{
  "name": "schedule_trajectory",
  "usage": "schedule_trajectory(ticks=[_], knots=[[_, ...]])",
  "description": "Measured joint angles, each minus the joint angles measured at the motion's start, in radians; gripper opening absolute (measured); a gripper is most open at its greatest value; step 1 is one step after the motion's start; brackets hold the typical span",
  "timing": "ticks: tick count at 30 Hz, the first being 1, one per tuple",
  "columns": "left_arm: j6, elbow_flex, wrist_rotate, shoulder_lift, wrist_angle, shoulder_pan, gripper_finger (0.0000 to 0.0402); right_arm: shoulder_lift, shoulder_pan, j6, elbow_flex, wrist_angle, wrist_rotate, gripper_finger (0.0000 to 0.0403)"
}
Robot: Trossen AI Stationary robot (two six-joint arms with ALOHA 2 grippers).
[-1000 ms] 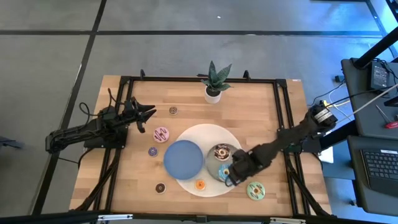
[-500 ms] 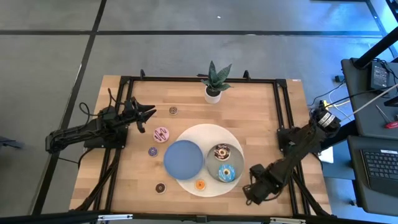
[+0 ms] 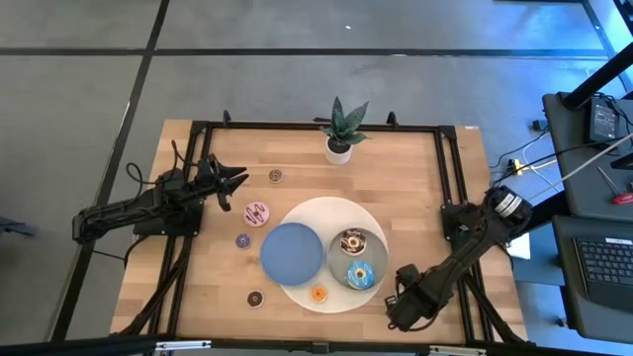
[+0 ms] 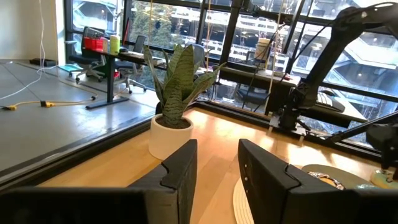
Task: Pick & Place donuts
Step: Put the big green donut on the gray plate
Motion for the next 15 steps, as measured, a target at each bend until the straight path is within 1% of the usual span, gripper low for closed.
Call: schedule_trajectory(ticks=[5,8,11,15], knots=[[0.0,0.0,0.0,0.0,0.0,0.0,0.0114,0.043,-0.004,0.002,0.0,0.01,-0.006,0.0173],[0.0,0.0,0.0,0.0,0.0,0.0,0.0112,0.06,-0.009,0.017,0.001,0.01,-0.042,0.0166],[0.0,0.0,0.0,0.0,0.0,0.0,0.0112,0.063,-0.013,0.023,0.001,0.01,-0.064,0.0143],[0.0,0.0,0.0,0.0,0.0,0.0,0.0114,0.063,-0.011,0.01,0.001,0.007,-0.065,0.0094]])
